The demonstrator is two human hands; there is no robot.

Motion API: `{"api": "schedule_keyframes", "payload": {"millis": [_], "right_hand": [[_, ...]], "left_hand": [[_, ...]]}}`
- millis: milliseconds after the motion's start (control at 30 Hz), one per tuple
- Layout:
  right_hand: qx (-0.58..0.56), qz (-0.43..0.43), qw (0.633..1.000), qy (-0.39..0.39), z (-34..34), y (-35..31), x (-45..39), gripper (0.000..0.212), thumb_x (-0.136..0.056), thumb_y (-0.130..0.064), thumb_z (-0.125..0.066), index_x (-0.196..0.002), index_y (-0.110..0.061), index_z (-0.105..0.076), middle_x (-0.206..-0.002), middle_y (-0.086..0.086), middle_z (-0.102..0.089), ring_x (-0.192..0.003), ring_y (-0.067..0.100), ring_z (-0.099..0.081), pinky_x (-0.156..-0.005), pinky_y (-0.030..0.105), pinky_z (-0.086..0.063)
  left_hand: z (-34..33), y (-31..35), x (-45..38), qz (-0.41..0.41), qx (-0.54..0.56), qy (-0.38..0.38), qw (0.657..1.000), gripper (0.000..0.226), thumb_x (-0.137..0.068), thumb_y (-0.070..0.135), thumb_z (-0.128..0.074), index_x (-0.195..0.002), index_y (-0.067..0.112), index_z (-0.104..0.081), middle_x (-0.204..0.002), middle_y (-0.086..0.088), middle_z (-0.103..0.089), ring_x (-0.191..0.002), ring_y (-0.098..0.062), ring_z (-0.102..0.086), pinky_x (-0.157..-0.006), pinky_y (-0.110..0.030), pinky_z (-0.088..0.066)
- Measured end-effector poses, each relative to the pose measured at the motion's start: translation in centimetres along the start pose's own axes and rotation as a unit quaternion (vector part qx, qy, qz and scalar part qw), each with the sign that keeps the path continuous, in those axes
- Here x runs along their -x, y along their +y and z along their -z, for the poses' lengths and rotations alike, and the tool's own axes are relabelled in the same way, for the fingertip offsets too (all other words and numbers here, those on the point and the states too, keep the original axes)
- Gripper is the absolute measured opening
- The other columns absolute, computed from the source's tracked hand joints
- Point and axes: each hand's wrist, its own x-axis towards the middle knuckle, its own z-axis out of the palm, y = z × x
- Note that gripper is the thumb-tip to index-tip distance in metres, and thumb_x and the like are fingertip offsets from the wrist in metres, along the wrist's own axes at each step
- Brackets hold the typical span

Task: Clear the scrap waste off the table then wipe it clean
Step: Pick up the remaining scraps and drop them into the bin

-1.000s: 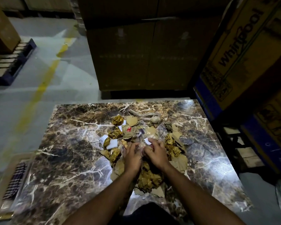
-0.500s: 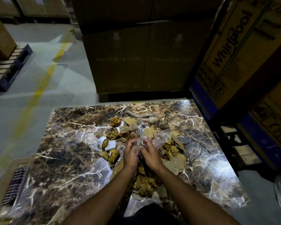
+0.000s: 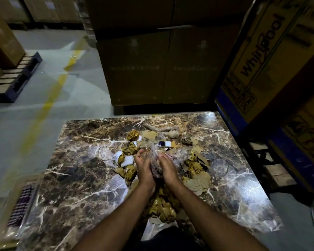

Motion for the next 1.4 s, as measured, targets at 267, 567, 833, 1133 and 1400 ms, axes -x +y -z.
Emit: {"api": "schedule_keyframes", "payload": {"millis": [267, 567, 833, 1133, 1400], "right_hand": [[0.029, 0.015, 0.997, 0.072, -0.4, 0.1, -0.1, 0.032, -0.105, -0.027, -0.053, -0.125, -0.003, -0.062, -0.136, 0.007, -0.036, -0.099, -0.002, -0.048, -0.065, 0.001, -0.043], [-0.044, 0.029, 0.998, 0.044, -0.7, -0.1, 0.6, 0.003, -0.084, -0.037, -0.054, -0.085, -0.034, -0.054, -0.083, -0.001, -0.062, -0.071, 0.017, -0.056, -0.062, 0.03, -0.043], [-0.063, 0.046, 0.996, 0.034, -1.0, -0.8, 1.1, 0.035, -0.099, -0.026, -0.053, -0.129, -0.045, -0.055, -0.127, -0.003, -0.06, -0.092, 0.019, -0.068, -0.078, 0.049, -0.06], [-0.084, 0.026, 0.996, 0.022, -0.5, -1.6, 1.3, 0.018, -0.105, -0.018, -0.048, -0.109, -0.03, -0.06, -0.107, 0.001, -0.067, -0.093, 0.023, -0.066, -0.079, 0.043, -0.058], [-0.06, 0.043, 0.997, 0.028, 0.0, -2.1, 0.8, 0.023, -0.105, -0.019, -0.05, -0.11, -0.033, -0.067, -0.104, -0.008, -0.071, -0.093, 0.019, -0.069, -0.081, 0.046, -0.059]], "left_hand": [[0.1, -0.3, 0.0, 0.063, -0.025, -0.021, 0.997, 0.04, -0.102, 0.019, -0.05, -0.142, 0.02, -0.049, -0.123, -0.012, -0.063, -0.099, -0.02, -0.064, -0.063, -0.029, -0.055], [0.6, -0.2, -0.1, 0.082, -0.024, -0.061, 0.994, 0.037, -0.089, 0.027, -0.06, -0.112, -0.002, -0.062, -0.095, -0.014, -0.068, -0.092, -0.031, -0.065, -0.065, -0.032, -0.054], [1.1, -0.5, -0.3, 0.078, -0.011, -0.036, 0.996, 0.078, -0.072, 0.04, -0.071, -0.144, 0.022, -0.047, -0.134, -0.02, -0.061, -0.116, -0.04, -0.063, -0.077, -0.048, -0.058], [0.0, 1.7, 1.3, -0.038, -0.074, -0.083, 0.993, 0.058, -0.084, 0.026, -0.057, -0.123, 0.068, -0.047, -0.145, -0.005, -0.051, -0.117, -0.032, -0.061, -0.083, -0.053, -0.059], [0.1, 1.5, 1.5, 0.022, -0.062, -0.06, 0.996, 0.081, -0.075, 0.037, -0.062, -0.152, 0.032, -0.035, -0.137, -0.01, -0.056, -0.108, -0.032, -0.066, -0.077, -0.049, -0.06]]}}
